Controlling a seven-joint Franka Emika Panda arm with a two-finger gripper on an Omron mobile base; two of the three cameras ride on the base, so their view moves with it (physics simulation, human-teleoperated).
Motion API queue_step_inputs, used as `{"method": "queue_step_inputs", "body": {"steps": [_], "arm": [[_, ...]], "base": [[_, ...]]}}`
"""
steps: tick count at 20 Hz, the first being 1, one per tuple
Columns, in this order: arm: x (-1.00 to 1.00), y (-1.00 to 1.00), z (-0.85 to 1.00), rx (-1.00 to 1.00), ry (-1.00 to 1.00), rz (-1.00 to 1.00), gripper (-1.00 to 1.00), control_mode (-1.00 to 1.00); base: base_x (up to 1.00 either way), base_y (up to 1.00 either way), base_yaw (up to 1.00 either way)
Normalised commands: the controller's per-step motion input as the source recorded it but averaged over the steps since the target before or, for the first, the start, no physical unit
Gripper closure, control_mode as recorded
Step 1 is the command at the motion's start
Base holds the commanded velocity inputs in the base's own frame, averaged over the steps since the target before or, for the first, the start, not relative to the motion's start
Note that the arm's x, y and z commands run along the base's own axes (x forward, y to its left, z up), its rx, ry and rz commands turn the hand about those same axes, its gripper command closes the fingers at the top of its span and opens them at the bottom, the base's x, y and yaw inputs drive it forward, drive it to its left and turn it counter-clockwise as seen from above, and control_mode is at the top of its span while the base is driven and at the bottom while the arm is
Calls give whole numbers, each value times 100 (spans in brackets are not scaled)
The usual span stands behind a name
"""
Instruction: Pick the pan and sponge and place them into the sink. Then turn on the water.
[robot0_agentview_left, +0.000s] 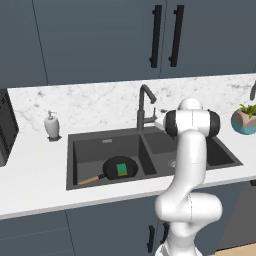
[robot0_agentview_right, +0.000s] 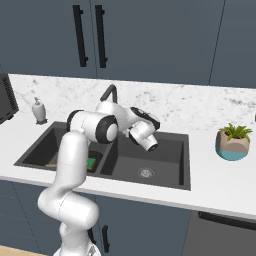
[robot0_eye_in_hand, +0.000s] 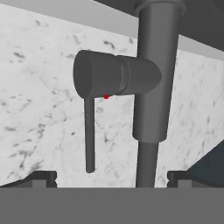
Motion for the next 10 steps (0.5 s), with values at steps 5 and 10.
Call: {"method": "queue_step_inputs", "body": {"steps": [5, 10], "arm": [[21, 9, 0, 0, -1, -1, -100, -100], [45, 0, 0, 2, 0, -2, -100, -100]], "base": [[0, 0, 0], [0, 0, 0]]}}
